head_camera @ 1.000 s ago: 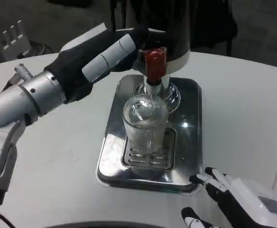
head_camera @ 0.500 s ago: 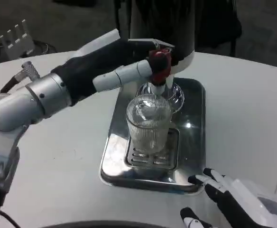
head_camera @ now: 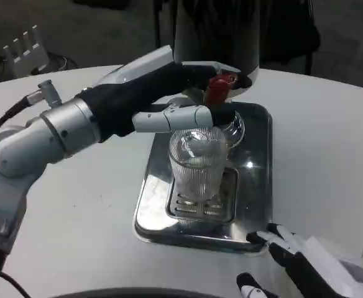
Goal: Grasp the cup under the faucet to collect the drink, then remove the cup.
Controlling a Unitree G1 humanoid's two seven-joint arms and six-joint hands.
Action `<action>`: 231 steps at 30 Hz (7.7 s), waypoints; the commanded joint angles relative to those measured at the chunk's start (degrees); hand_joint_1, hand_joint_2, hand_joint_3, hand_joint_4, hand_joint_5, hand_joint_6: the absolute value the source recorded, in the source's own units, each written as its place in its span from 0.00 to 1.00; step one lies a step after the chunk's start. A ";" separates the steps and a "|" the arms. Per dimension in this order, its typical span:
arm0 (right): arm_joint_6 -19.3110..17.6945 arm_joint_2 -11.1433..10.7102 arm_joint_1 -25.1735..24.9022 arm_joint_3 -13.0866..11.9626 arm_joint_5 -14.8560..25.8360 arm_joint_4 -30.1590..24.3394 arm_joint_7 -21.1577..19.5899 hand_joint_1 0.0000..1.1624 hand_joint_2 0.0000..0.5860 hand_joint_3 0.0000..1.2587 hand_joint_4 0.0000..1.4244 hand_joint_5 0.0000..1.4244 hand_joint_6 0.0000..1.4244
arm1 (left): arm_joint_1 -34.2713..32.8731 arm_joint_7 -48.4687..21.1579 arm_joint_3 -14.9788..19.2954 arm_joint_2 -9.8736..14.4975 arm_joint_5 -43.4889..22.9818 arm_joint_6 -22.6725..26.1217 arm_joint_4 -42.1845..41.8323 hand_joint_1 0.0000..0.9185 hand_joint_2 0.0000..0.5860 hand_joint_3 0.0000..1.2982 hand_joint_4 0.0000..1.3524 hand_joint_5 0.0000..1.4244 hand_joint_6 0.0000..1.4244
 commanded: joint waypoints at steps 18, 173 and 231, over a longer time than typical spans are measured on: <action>7.66 -1.24 -7.24 -4.07 30.83 5.55 -14.46 0.40 0.46 0.00 0.00 0.02 0.08 | 0.74 1.27 -4.65 2.05 8.37 -5.96 0.44 0.00 0.07 0.18 0.07 0.10 0.18; -5.39 16.41 -45.29 8.93 50.29 79.13 -93.21 0.62 0.45 0.41 0.43 0.48 0.29 | 8.85 8.43 15.05 3.09 -7.51 -4.40 -11.22 0.00 0.08 0.16 0.12 0.18 0.27; -4.33 4.32 -25.91 14.76 43.51 49.10 -84.15 0.62 0.42 0.62 0.62 0.71 0.48 | 20.98 12.94 25.12 5.46 -10.50 -3.01 -11.17 0.00 0.10 0.21 0.18 0.22 0.32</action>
